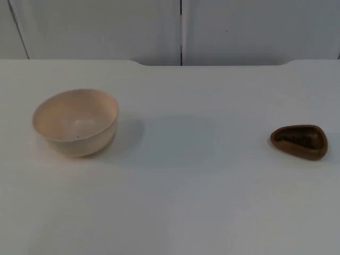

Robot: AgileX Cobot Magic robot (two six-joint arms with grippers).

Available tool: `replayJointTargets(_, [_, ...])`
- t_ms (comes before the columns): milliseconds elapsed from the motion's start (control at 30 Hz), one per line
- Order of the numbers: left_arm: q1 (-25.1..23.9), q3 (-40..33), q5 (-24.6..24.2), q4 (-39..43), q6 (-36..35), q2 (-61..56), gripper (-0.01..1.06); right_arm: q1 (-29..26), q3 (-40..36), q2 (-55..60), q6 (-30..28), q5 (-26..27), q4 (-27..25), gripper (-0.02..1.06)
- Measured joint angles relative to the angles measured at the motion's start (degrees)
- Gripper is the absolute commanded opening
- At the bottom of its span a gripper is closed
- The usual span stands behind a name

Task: Pick up the bowl with the left hand and pour the coffee beans from the cup into the bowl with the right hand.

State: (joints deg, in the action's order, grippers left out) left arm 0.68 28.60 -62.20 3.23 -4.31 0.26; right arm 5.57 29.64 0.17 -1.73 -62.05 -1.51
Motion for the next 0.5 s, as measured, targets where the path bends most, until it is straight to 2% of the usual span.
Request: replayJointTargets(500, [0.00, 0.00, 0.00, 0.00, 0.46, 0.00, 1.05, 0.00, 0.00, 0.00, 0.23, 0.00, 0.00, 1.05])
